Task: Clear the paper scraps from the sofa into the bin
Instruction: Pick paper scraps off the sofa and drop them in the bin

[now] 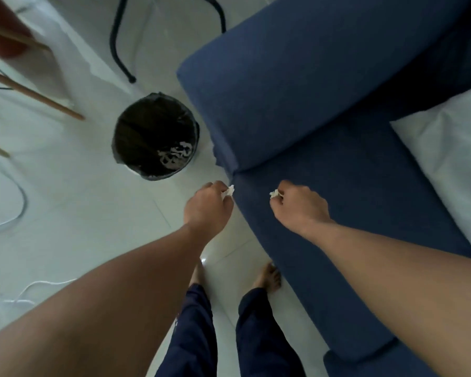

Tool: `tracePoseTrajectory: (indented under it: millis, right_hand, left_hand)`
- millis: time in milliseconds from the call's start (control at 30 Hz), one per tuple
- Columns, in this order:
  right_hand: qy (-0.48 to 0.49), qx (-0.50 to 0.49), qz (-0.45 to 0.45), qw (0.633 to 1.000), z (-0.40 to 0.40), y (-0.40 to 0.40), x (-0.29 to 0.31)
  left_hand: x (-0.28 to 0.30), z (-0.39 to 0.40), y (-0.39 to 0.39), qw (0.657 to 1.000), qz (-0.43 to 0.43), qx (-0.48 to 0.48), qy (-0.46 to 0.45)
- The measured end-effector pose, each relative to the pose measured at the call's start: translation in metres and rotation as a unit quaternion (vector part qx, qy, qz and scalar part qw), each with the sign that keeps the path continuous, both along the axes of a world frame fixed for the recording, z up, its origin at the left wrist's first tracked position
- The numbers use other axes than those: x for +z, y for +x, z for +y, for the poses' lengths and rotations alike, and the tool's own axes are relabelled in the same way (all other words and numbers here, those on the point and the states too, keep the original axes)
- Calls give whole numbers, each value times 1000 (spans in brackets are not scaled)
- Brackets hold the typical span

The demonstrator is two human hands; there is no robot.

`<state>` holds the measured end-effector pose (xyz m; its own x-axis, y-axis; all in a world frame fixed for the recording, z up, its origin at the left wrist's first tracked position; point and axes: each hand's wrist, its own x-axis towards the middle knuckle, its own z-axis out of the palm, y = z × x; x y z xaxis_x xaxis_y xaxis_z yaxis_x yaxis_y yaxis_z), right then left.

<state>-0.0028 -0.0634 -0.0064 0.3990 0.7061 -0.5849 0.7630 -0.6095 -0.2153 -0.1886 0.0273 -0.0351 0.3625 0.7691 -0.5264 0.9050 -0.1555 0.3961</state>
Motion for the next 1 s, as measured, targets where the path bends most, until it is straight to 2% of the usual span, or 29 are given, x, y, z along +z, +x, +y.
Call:
tracePoseTrajectory:
  millis: [167,300,567,700,1000]
  right_hand:
    - [5,53,61,997,46,-91,-10]
    - [1,72,75,995,80,-140,-16]
    - [24,72,56,996,137,-168,-24]
    - [37,85,53,994,166,-170,-22]
    - [87,63,59,992,243,-185,-18]
  left_hand:
    - [-8,36,-74,998,16,67,11]
    - [-18,71,-113,985,18,172,-10]
    - [-30,161,-126,934,-79,347,-30]
    - [-26,180,-131,933,-90,348,-34]
    - [-33,172,-168,956,-48,289,-11]
